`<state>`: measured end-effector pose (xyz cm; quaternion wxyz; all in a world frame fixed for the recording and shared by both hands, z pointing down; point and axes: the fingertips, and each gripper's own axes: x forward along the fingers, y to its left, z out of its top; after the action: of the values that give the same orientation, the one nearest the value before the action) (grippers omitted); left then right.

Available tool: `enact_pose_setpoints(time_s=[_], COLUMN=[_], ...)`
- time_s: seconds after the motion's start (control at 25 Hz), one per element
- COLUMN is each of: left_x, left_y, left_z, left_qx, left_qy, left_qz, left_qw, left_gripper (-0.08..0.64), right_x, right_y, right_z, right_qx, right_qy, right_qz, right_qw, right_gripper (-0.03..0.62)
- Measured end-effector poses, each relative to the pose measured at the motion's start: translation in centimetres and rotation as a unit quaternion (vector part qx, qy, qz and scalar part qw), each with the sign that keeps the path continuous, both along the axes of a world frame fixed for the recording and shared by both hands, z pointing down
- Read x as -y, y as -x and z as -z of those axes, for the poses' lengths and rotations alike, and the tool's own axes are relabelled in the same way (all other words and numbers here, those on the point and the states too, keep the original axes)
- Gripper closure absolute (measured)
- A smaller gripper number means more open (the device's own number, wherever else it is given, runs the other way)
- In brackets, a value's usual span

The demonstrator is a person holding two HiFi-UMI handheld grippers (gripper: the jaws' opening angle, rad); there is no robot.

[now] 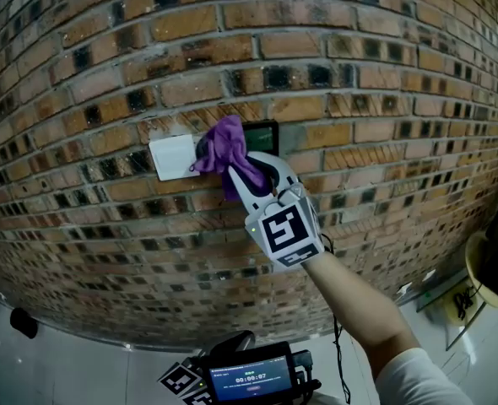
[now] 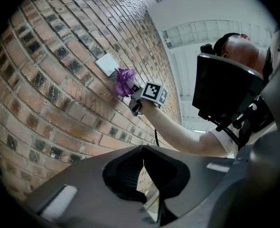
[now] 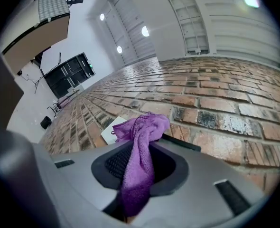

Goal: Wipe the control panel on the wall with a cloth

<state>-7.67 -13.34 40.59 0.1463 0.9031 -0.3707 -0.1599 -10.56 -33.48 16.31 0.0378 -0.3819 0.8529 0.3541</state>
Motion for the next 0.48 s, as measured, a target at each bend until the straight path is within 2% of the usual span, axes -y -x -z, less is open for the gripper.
enact_pose_setpoints(time_s=[0.48], left_x=[0.2], left_y=[-1.5], left_z=[0.0], left_qx=[0.005], left_qy=[0.001], left_qz=[-0.020], left_qw=[0.9998], left_gripper=[0.571], right_x=[0.9], right_y=[-5.8], right_z=[0.4], right_qx=[0.011], right_qy=[-0.007], right_qz=[-0.050], right_qw=[0.999], right_gripper=[0.495])
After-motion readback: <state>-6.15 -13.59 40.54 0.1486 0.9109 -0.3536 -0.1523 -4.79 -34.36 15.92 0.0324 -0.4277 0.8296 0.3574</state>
